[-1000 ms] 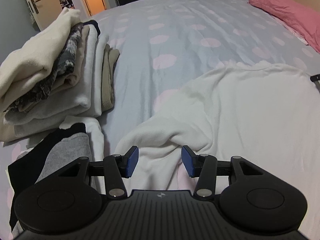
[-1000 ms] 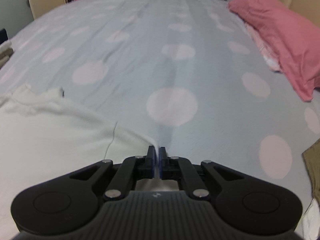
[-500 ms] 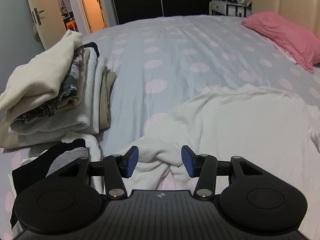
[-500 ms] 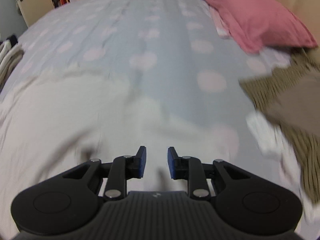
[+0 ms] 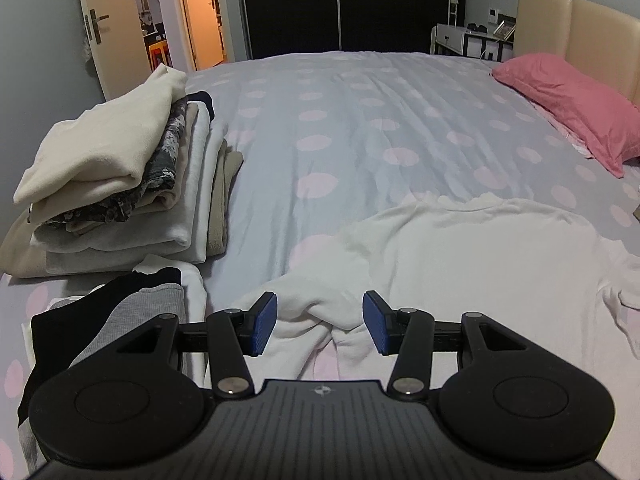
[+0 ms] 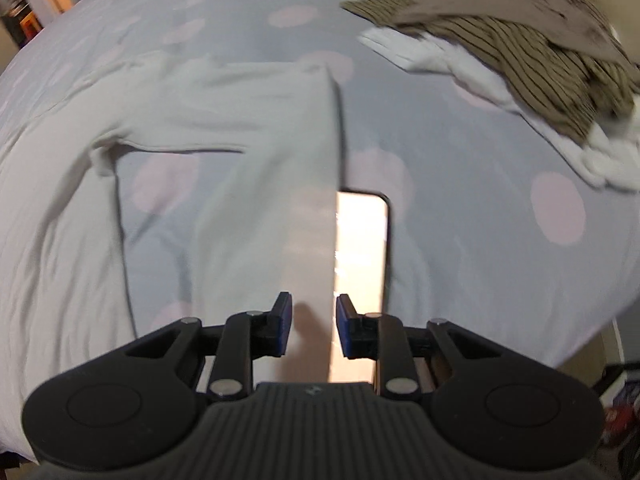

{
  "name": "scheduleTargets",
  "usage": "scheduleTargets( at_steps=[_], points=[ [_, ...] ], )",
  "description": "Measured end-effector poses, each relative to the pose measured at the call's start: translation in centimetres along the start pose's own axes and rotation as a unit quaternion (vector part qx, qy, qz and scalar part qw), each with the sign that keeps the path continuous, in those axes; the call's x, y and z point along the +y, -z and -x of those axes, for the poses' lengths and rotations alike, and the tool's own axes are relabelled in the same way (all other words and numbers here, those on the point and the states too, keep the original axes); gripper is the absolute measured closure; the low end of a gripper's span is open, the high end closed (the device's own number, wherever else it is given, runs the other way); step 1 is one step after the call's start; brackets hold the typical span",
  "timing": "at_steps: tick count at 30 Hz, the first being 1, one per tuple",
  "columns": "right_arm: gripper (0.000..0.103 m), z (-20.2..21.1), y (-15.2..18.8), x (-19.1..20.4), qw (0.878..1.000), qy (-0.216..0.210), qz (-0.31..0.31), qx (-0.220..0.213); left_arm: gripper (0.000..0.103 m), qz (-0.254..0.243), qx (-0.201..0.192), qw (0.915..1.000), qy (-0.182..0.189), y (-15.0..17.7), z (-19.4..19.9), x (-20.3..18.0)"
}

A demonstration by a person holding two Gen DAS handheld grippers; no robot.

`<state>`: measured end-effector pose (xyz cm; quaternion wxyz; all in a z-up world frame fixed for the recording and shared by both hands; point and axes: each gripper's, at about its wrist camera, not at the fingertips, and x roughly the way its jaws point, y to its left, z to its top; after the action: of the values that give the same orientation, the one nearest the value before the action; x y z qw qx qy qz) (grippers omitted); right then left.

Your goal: Fold clothes

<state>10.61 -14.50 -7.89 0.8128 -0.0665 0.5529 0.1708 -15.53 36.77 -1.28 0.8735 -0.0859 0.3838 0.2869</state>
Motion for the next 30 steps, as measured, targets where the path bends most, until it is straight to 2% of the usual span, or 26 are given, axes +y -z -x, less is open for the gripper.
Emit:
scheduleTargets(
  at_steps=[9,10,11,14,17,20,25,30],
  points=[
    [0.077,-0.8,0.9,0.1,1.0,0.005,-0.007,0.018,0.058,0.018,-0.008,0.9998,-0.004,0.0,0.7,0.3],
    [0.083,-0.8,0.9,0.1,1.0,0.006,-0.006,0.017,0.058,0.02,-0.008,0.9998,-0.004,0.0,0.8,0.4],
    [0.098,-0.8,1.0,0.1,1.0,0.005,-0.007,0.017,0.058,0.02,-0.007,0.9998,-0.004,0.1,0.8,0.4],
    [0.099,-0.4,1.1,-0.1,1.0,0.012,-0.013,0.011,0.058,0.02,-0.006,0.9998,-0.003,0.2,0.8,0.5],
    [0.099,0.9,0.2,-1.5,0.999,0.011,-0.047,-0.006,0.058,0.017,-0.003,0.9998,-0.001,0.3,0.7,0.3],
    [0.099,2.7,-1.6,-3.1,0.998,0.023,-0.053,-0.024,0.058,0.014,0.0,0.9999,0.001,0.4,0.6,0.1],
    [0.099,4.9,-5.8,-6.1,0.995,0.08,-0.035,-0.05,0.057,0.004,0.001,1.0,-0.001,0.6,0.1,-0.5],
    [0.099,5.0,-9.9,-9.9,0.988,0.143,-0.031,-0.056,0.051,-0.004,0.014,0.9998,-0.013,0.7,-0.8,-0.7]
  ],
)
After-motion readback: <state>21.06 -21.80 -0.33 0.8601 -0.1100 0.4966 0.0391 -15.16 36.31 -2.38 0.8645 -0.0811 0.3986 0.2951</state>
